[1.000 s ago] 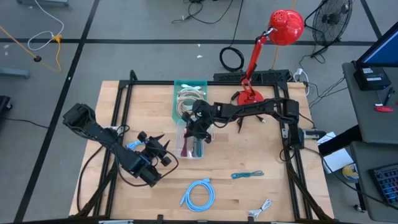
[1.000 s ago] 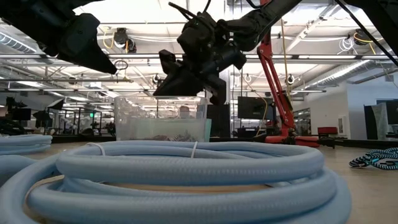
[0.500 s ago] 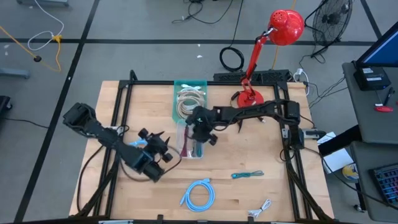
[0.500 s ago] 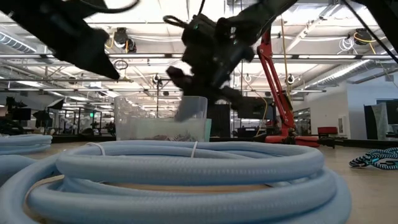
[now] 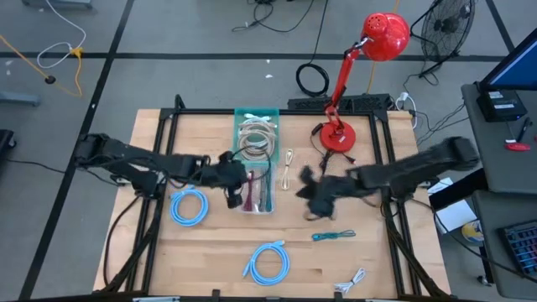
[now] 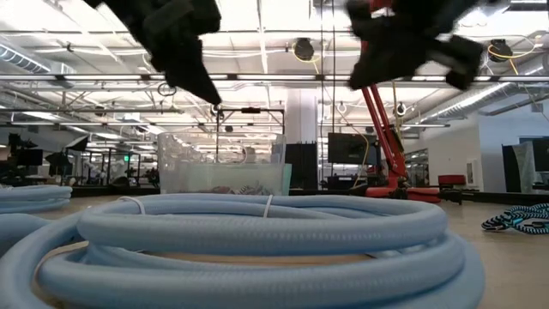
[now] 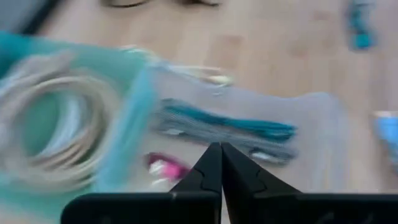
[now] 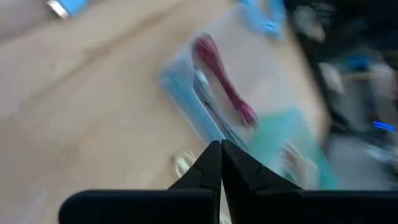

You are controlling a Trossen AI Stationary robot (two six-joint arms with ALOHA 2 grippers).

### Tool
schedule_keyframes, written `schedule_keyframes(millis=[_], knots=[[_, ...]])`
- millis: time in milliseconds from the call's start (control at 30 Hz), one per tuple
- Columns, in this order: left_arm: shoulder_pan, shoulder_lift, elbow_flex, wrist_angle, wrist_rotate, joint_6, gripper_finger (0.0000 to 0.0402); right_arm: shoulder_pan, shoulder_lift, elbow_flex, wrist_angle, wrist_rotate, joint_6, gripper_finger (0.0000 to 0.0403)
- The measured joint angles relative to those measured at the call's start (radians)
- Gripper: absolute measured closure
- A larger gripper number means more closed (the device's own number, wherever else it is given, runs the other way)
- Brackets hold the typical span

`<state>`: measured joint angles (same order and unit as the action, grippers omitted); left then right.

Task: Pick & Place USB Port
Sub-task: Put the pink black tied USB cable into the transparent bin

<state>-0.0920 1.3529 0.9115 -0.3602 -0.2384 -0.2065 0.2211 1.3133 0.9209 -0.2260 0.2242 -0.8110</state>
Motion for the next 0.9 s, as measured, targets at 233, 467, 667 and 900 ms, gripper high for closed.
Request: schedule_keyframes(millis=[233,467,667,900], knots=[[0.145,0.049,-0.001,-0.096,0.326,0.334,0.04,0.16,-0.356,-0.375,0.407,0.287,0.03,0.0403],[0.209,0.126,0.089,-0.199,0.38,0.701,0.0401,0.138,-0.4,-0.491,0.495,0.299,0.009,0.0403],[0.206,0.307,0.259,-0.397,0.382,0.936,0.0401,0.091,-0.323,-0.487,0.564,0.278,0.043,0.0403],[0.152,0.525,0.459,-0.632,0.31,1.086,0.0401,0.07,-0.28,-0.488,0.586,0.244,0.12,0.0403]])
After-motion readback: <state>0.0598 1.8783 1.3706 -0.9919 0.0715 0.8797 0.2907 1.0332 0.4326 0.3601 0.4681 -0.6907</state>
